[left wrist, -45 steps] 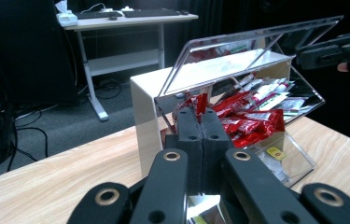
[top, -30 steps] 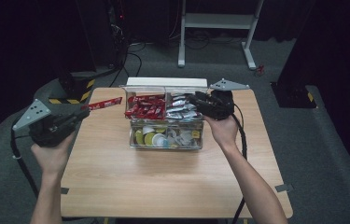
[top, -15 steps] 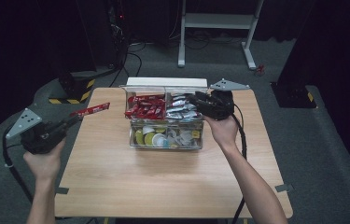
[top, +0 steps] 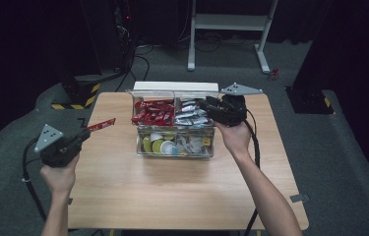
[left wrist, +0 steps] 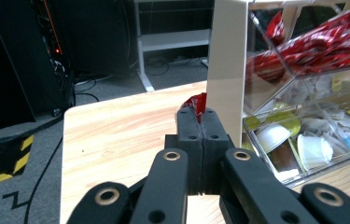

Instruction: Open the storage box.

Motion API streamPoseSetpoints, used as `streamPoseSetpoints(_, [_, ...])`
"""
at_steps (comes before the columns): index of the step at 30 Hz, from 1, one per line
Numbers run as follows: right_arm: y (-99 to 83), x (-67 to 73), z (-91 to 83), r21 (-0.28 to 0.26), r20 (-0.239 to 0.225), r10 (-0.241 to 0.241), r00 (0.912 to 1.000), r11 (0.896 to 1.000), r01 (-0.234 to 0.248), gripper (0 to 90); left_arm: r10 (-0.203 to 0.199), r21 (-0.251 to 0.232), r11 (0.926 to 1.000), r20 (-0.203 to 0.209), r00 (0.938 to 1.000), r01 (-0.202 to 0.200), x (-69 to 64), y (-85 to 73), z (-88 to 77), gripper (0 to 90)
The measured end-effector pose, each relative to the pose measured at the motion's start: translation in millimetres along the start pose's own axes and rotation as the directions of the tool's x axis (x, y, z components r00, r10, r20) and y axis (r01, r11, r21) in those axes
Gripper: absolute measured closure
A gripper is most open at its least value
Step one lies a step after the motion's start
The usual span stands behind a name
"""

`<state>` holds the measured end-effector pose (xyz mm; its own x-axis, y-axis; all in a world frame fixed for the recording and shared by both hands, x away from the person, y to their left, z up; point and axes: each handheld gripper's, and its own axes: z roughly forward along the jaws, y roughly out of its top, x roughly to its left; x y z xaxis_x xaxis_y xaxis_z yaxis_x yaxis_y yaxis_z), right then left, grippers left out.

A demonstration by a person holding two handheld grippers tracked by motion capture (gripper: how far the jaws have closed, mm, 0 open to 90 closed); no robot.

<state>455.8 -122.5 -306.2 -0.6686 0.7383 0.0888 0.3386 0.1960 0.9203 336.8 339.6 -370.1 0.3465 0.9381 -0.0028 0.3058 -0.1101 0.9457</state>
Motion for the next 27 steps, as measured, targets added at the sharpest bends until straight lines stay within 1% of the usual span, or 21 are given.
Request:
streamPoseSetpoints(4, [-0.6,0.4,0.0,-0.003,0.001,0.007,1.0,1.0,-0.007,62.9,-0.008,0.014,0.9999,0.007,0.9999,0.008,-0.9,-5.5,7.9,89.8])
streamPoseSetpoints(8, [-0.7,-0.2,0.3,-0.007,-0.002,0.011,0.9999,1.0,-0.011,63.0,-0.009,0.021,0.9997,0.002,1.0,0.009,-1.3,-10.6,11.2,89.8])
streamPoseSetpoints(9, [-1.1,-0.1,0.3,-0.009,-0.001,0.01,1.0,1.0,-0.01,63.0,-0.017,0.025,0.9995,0.002,0.9998,0.017,-0.8,-12.4,12.9,89.8])
streamPoseSetpoints(11, [-0.9,-0.1,0.4,-0.009,-0.001,0.012,0.9999,1.0,-0.012,63.0,-0.021,0.033,0.9993,0.002,0.9998,0.02,0.0,-14.5,15.6,89.8])
streamPoseSetpoints(14, [-0.8,0.1,0.3,-0.007,-0.001,0.012,0.9999,1.0,-0.012,62.9,-0.038,0.052,0.9979,0.002,0.9993,0.038,0.8,-19.7,24.6,89.8])
streamPoseSetpoints(17, [-0.2,-0.2,0.2,-0.003,-0.003,0.015,0.9999,1.0,-0.015,63.0,-0.035,0.066,0.9972,-0.009,0.9994,0.035,0.0,-21.9,28.9,89.7])
streamPoseSetpoints(18, [-0.3,-0.1,0.2,-0.004,-0.002,0.014,0.9999,1.0,-0.014,63.0,-0.029,0.067,0.9973,-0.012,0.9995,0.03,-0.7,-22.5,30.8,89.7])
streamPoseSetpoints(20, [-0.7,0.1,0.2,-0.006,0.0,0.011,0.9999,1.0,-0.011,62.9,-0.033,0.065,0.9973,-0.008,0.9994,0.033,-1.6,-23.8,33.9,89.7])
streamPoseSetpoints(24, [-1.2,0.7,0.2,-0.008,0.002,0.016,0.9999,1.0,-0.016,62.9,-0.06,0.075,0.9953,-0.006,0.9982,0.06,-1.2,-29.6,43.3,89.7])
streamPoseSetpoints(27, [-0.8,0.4,0.3,-0.007,0.001,0.013,0.9999,1.0,-0.013,62.9,-0.064,0.087,0.9942,-0.007,0.9979,0.064,-2.0,-34.0,48.0,89.7])
